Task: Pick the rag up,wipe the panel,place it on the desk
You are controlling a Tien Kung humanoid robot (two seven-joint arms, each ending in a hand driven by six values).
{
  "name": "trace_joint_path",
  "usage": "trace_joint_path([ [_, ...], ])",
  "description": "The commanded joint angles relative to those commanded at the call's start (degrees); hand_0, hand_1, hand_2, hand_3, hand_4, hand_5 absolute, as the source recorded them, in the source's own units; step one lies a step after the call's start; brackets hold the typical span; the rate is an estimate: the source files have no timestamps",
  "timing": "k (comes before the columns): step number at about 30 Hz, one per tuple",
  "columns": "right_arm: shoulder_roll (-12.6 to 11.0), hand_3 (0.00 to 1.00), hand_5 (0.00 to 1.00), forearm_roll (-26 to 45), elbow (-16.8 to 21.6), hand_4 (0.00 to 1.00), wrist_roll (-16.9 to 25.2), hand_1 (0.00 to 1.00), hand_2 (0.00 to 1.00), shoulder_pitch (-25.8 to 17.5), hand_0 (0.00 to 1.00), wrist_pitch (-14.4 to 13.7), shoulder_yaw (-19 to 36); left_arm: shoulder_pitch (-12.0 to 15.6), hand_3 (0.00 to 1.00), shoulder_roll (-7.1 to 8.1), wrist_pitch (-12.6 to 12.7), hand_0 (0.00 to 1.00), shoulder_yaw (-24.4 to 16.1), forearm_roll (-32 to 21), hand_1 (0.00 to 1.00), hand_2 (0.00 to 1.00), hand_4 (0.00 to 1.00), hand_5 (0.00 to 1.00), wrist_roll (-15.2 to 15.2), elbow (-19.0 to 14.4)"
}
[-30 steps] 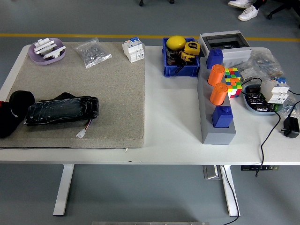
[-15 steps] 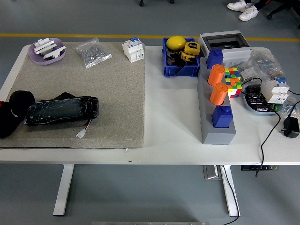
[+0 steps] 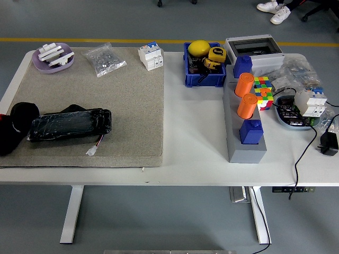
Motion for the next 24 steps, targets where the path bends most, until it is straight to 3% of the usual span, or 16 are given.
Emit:
trace_joint_path([
  [24, -0.1, 0.682, 0.733, 0.7, 0.2, 0.998, 0.0, 0.700, 0.710, 0.2, 0.804, -0.2, -0.7, 0.0, 0.601, 0.10, 0.6, 0.716, 0.4, 2.8, 0.766, 0.697, 0.790, 0.044, 0.4, -0.1],
])
